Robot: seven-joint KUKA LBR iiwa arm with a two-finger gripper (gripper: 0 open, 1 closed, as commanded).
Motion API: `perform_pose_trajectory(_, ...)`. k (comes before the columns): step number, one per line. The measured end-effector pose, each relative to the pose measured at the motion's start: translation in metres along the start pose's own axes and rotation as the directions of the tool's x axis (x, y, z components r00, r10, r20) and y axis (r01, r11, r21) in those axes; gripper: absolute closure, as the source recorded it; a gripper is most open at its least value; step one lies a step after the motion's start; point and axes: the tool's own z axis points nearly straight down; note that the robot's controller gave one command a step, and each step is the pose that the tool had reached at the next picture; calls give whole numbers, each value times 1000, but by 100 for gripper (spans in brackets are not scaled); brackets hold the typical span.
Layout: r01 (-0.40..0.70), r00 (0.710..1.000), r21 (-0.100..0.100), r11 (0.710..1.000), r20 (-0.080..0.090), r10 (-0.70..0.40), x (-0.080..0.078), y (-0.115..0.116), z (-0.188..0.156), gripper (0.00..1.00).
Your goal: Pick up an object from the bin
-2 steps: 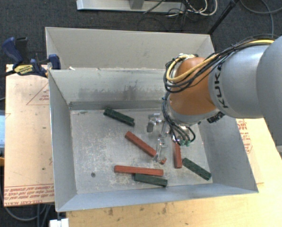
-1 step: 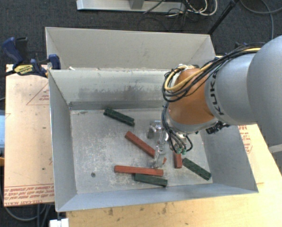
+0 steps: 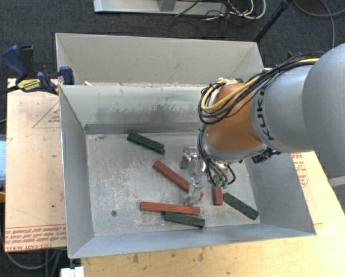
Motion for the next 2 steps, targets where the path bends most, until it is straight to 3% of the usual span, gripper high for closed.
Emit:
perform_pose_trajectory(1,1,1000,0,1000,1,-1,-1,0,-1,100)
perform_pose_trajectory(2,2,1000,1,1000,0,-2,-1,0,-2,100)
